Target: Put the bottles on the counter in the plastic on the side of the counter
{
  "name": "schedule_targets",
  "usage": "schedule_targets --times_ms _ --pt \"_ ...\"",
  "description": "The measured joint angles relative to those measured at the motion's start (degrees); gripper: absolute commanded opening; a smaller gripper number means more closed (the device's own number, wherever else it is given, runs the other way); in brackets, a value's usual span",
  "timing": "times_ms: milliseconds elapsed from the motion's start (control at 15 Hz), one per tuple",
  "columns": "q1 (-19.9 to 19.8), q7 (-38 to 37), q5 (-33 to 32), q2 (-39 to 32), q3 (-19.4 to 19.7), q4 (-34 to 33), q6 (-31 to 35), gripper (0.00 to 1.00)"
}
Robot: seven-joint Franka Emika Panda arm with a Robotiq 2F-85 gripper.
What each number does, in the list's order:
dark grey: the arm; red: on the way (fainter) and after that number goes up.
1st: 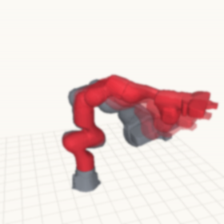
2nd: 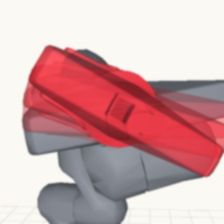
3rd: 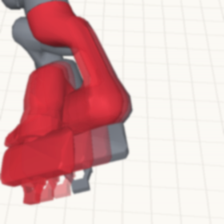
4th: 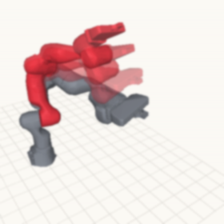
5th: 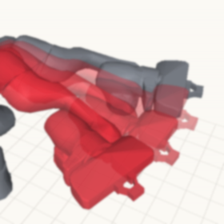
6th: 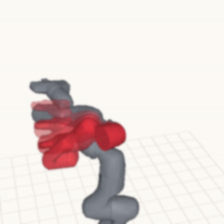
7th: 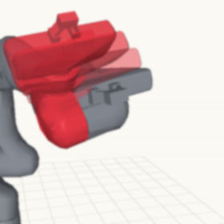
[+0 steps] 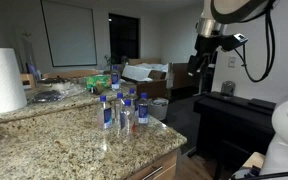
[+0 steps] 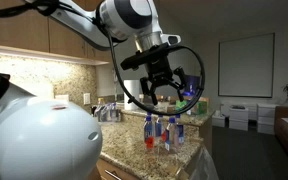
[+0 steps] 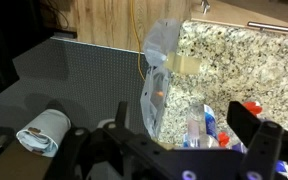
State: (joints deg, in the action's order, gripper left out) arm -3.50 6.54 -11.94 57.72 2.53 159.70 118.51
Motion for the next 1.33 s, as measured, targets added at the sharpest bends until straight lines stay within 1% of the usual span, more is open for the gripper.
schedule_targets --times_ms 1133,1333 --pt "0.0 0.0 0.0 0.0 0.1 -0.1 0.1 1.0" --pt "0.1 0.0 0.0 -0.6 0.6 -0.2 3.1 1.0"
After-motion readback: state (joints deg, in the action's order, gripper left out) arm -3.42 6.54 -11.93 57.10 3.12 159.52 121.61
